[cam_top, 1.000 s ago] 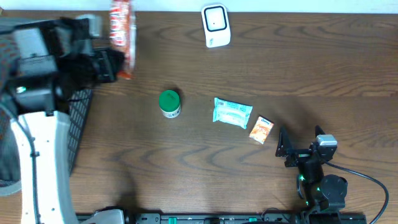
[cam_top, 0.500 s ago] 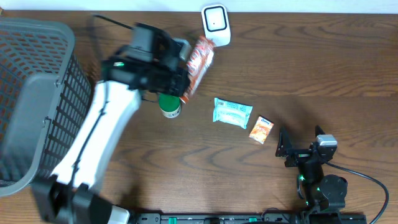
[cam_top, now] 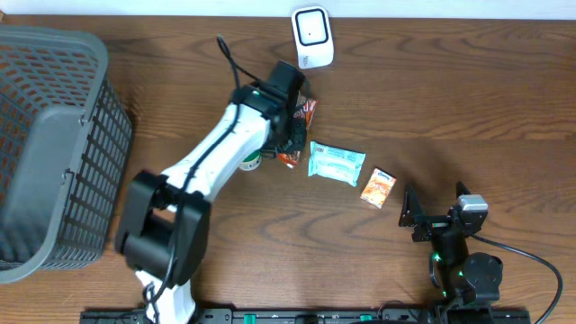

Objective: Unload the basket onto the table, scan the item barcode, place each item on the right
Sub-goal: 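Lift the TOP bar out of the basket toward the table center, then lower the TOP bar onto the table left of the wipes, release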

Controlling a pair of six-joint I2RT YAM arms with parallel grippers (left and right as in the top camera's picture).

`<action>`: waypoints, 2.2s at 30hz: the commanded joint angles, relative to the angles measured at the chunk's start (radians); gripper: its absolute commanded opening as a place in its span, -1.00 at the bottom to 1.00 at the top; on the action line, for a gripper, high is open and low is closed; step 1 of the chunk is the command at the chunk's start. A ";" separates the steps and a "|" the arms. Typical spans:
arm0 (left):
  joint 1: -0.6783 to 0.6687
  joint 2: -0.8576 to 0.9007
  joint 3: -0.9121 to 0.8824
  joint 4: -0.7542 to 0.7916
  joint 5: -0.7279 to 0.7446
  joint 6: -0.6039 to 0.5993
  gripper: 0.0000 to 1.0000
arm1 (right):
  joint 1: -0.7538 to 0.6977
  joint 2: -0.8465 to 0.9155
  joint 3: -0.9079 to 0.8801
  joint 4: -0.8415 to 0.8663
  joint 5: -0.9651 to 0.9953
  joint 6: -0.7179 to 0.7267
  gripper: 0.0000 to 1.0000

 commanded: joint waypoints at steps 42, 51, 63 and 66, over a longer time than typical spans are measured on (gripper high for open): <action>-0.092 -0.036 -0.164 0.056 -0.239 -0.274 -0.84 | 0.006 0.000 -0.001 -0.003 -0.005 -0.015 0.98; -0.092 -0.214 -0.164 0.057 -0.280 -0.274 -0.04 | 0.006 0.000 -0.001 -0.003 -0.005 -0.015 0.98; -0.092 -0.234 -0.164 0.144 -0.280 -0.274 0.96 | 0.006 0.000 -0.001 -0.003 -0.005 -0.015 0.99; -0.095 -0.234 -0.164 0.201 -0.278 -0.270 0.96 | 0.006 0.000 -0.001 -0.003 -0.005 -0.015 0.98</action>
